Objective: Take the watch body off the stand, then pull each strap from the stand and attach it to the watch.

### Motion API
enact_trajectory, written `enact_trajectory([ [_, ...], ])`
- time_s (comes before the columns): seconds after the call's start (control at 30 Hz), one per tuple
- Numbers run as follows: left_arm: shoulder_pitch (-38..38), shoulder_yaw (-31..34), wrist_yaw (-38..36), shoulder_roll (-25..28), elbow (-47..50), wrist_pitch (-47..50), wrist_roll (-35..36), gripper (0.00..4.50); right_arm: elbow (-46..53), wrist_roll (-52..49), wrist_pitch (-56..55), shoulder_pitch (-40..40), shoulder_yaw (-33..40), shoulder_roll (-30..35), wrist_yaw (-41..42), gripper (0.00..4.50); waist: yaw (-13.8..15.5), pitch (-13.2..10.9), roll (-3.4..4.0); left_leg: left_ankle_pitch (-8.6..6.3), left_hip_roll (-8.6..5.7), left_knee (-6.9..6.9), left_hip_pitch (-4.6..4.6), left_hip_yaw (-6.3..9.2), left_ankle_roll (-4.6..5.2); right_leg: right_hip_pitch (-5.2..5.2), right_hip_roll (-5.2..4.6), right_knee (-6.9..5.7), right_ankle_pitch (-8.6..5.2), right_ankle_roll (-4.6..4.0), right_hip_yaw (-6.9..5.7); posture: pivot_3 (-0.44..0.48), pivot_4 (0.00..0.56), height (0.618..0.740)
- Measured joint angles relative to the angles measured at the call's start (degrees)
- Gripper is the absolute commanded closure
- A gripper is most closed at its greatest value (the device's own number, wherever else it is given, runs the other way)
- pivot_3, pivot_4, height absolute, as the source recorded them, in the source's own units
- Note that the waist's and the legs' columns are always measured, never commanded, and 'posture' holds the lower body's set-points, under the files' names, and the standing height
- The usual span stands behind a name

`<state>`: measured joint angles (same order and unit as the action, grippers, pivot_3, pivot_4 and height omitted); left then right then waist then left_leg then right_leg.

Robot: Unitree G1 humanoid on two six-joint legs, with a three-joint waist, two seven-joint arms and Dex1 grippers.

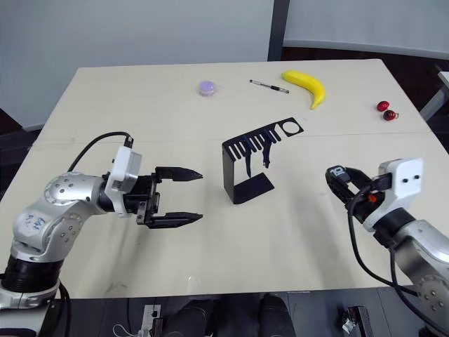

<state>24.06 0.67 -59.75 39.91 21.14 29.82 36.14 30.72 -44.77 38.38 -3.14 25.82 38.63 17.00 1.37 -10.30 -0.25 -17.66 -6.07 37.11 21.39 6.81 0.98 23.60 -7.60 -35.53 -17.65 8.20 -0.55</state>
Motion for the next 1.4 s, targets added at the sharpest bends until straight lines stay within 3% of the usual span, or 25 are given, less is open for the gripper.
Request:
enact_trajectory([
  [0.4, -4.12, 0.53, 3.11, 0.64, 3.54, 0.72, -0.45, 0.00, -7.02, 14.03, -6.97, -1.83, -7.45, -6.88, -0.08, 2.85, 0.11, 0.02, 0.03, -0.04, -0.06, 0.07, -0.05, 0.00, -0.05, 0.00, -0.02, -0.04, 0.00, 0.00, 0.11, 0.000, 0.150, 0.740],
  [0.7, -4.28, -2.91, 2.65, -0.58, 3.25, -1.12, -2.46, 0.00, -14.93, 16.11, -9.87, -0.11, -4.28, -6.96, 0.84, 2.85, -0.07, 0.02, 0.03, -0.01, -0.01, 0.12, -0.12, -0.10, -0.09, -0.01, 0.07, -0.01, 0.00, 0.00, 0.21, 0.000, 0.150, 0.740],
  [1.4, -2.18, -3.98, 2.72, -3.22, 2.37, -3.04, -3.24, 0.00, -20.06, 16.01, -6.91, 5.25, -3.00, -5.67, 2.73, 2.85, -0.09, 0.03, 0.04, -0.03, 0.00, 0.07, -0.26, -0.43, -0.03, 0.08, 0.12, -0.18, 0.02, 0.03, 0.67, 0.000, 0.150, 0.740],
])
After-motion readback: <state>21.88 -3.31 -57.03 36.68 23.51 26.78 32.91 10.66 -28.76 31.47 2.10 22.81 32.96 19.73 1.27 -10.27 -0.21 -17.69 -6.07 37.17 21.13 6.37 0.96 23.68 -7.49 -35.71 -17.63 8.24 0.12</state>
